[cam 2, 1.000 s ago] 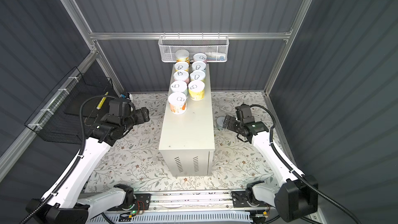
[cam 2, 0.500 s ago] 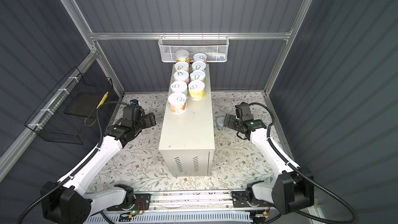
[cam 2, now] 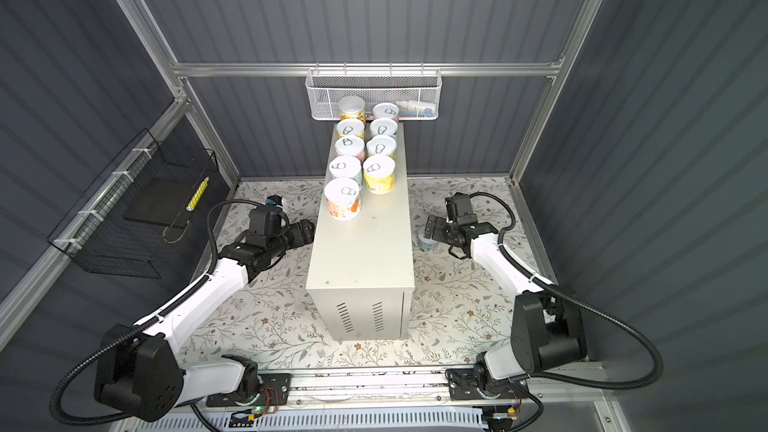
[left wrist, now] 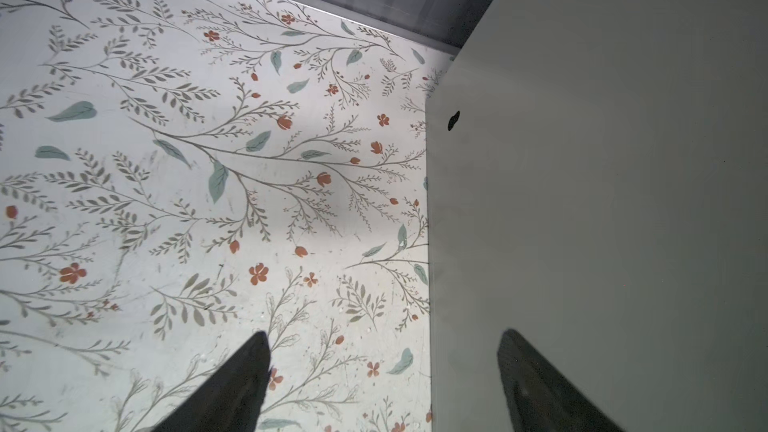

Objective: Place and organize the canned foods onto the counter
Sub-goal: 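Withdraw the left gripper while the right gripper descends and grasps the teal floor can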

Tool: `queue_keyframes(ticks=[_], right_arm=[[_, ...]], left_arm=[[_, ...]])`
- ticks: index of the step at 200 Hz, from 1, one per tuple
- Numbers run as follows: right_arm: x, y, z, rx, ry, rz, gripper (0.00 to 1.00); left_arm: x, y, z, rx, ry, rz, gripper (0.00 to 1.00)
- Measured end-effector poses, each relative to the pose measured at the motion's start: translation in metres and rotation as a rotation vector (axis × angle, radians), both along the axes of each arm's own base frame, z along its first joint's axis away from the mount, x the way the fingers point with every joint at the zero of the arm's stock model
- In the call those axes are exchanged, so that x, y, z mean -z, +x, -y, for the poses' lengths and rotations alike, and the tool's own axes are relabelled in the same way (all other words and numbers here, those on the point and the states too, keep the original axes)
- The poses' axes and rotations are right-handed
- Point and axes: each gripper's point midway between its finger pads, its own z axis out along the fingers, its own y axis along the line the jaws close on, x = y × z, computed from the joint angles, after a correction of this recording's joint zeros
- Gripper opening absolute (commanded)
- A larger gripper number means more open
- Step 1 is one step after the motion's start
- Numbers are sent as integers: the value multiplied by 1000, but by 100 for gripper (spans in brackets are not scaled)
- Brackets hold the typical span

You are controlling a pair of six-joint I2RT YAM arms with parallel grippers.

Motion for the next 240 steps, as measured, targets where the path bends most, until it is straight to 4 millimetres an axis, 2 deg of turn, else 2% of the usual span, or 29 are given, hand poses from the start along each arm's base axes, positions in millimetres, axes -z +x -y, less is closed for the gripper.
queue_keyframes(ticks=[35, 91, 149, 203, 240], right_arm=[[13, 22, -9, -13, 15, -11, 99], [38, 44, -18, -24, 3, -57, 99], [51, 52, -38, -66, -48, -84, 99], [71, 52, -33, -46, -111, -137, 98], [83, 48, -33, -43, -127, -168, 92]], left_arm=[[-3, 2, 5, 21, -20, 13, 86], [-2, 2, 6, 27, -15, 13, 86], [3, 3, 6, 35, -5, 2, 86], [3, 3, 6, 41, 3, 4, 86], [3, 3, 6, 41, 4, 4, 85]])
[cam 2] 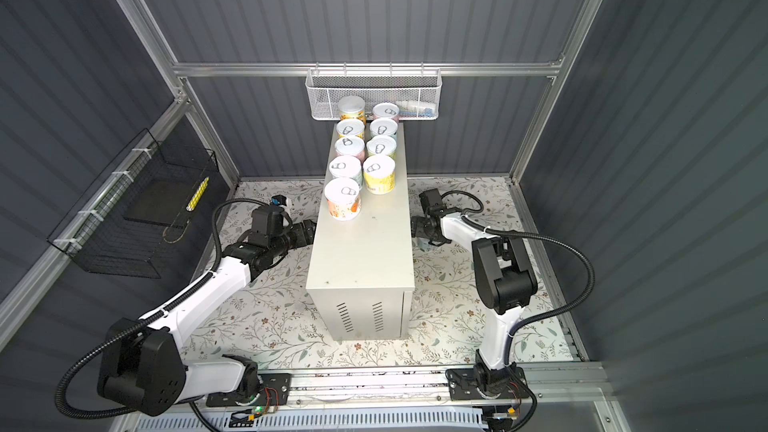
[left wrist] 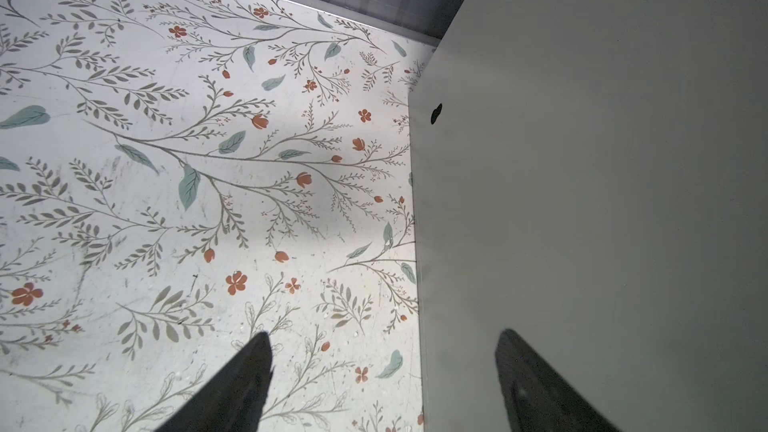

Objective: Place and organize the canned foods onto the counter
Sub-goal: 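Withdraw the left gripper while the right gripper descends and grasps the teal floor can, then lift the teal-labelled can up over the cabinet top with the right gripper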

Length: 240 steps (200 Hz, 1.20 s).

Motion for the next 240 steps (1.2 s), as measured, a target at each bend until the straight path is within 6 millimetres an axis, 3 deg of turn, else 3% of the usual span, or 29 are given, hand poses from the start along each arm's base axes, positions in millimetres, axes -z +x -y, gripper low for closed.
queue_keyframes(ticks=[189, 228, 240], right_arm=[[21, -9, 2, 19, -17, -64, 84], [21, -9, 3, 23, -29, -62, 71], [21, -9, 4, 25, -32, -62, 55]], left_arm=[[0, 0, 0, 8, 11, 3, 85], [0, 0, 0, 8, 11, 3, 84], [0, 0, 0, 8, 11, 3, 84]])
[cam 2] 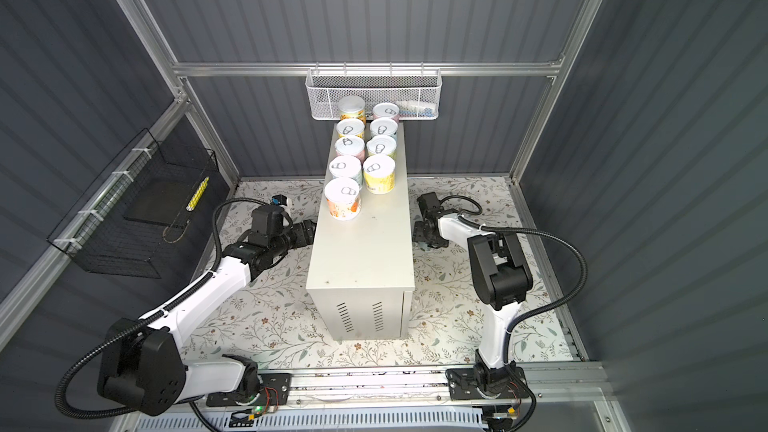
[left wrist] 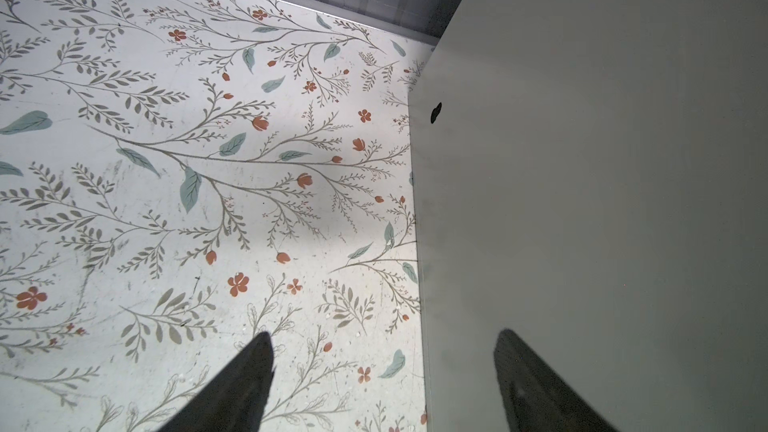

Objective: Place and organize the canned foods onto the counter
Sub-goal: 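Lift the teal-labelled can up over the cabinet top with the right gripper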

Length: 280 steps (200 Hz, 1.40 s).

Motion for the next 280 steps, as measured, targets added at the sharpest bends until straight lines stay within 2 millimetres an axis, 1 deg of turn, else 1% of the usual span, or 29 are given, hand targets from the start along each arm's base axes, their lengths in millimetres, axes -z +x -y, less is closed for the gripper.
queue_keyframes(ticks=[23, 31, 33, 48, 67, 81, 86, 94, 108, 130, 144, 167, 188, 207, 225, 243, 260, 280], right_arm=[[0, 0, 0, -4, -3, 0, 14], [-1, 0, 0, -4, -3, 0, 1], [0, -1, 0, -4, -3, 0, 0], [-1, -3, 1, -4, -6, -8, 0], [-5, -13, 4, -4, -19, -36, 0], [-17, -22, 7, -6, -23, -41, 0], [-24, -25, 9, -6, -25, -38, 0], [-37, -29, 10, -8, -22, -26, 0], [-69, -36, 13, -11, -11, 20, 0], [-121, -51, 18, -20, 8, 103, 0], [-146, -62, 22, -25, 15, 136, 0], [-179, -79, 27, -33, 17, 160, 0], [-209, -93, 31, -40, 13, 182, 0], [-245, -103, 34, -48, 9, 232, 0], [-283, -114, 36, -58, 13, 298, 0], [-315, -126, 37, -72, 13, 355, 0], [-338, -136, 36, -89, 8, 391, 0], [-357, -145, 28, -123, 12, 420, 0]], left_arm=[[0, 0, 0, 0, 0, 0, 84], [0, 0, 0, 0, 1, -2, 84], [1, 0, 0, -1, 2, -3, 84], [2, -2, -1, -2, 8, -13, 84], [1, -3, -3, -3, 21, -26, 84], [-5, -3, -4, -4, 31, -31, 85], [-9, -3, -4, -5, 36, -31, 85], [-15, -2, -5, -6, 44, -28, 86], [-27, -1, -7, -9, 55, -22, 89], [-51, -1, -9, -7, 74, 2, 94], [-67, -3, -11, -5, 83, 22, 95], [-91, -7, -13, 4, 96, 57, 96], [-107, -8, -14, 19, 111, 75, 96], [-117, -10, -14, 35, 124, 82, 94], [-127, -13, -13, 56, 136, 84, 93], [-145, -14, -11, 77, 147, 105, 93], [-161, -15, -8, 93, 154, 135, 92], [-171, -18, -3, 113, 160, 154, 92]])
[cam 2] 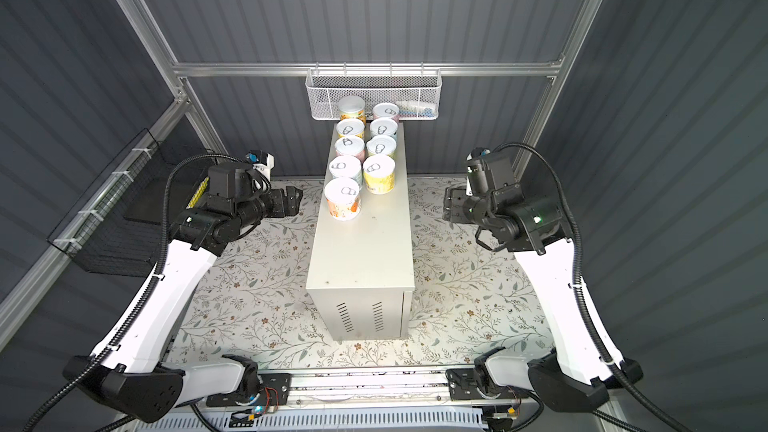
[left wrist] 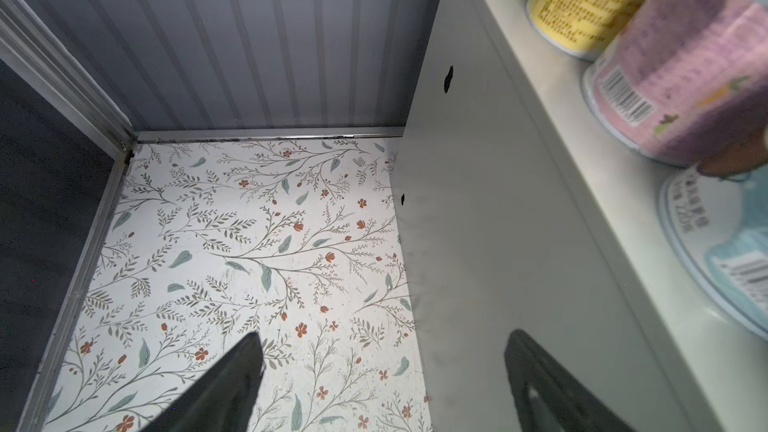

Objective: Place and organize the canned foods onto the counter
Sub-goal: 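Lift the teal-labelled can up over the cabinet top with the right gripper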

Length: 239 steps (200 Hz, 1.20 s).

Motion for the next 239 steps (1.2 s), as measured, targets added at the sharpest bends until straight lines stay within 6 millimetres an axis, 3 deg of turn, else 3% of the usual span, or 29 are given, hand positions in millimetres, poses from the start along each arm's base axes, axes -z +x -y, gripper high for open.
queue_keyframes(ticks=[45, 72, 154, 239], right_arm=[[-35, -10, -33, -107, 2, 48, 0], [-44, -9, -58, -176, -8, 61, 0], [-38, 2, -130, -344, -72, 21, 0], [-9, 0, -155, -422, -115, -78, 0]], left_arm=[[-7, -14, 26, 76, 34, 5, 92], [-14, -20, 37, 107, 44, 14, 91], [-8, -25, 34, 105, 67, -14, 90], [-9, -27, 35, 114, 60, -14, 90]])
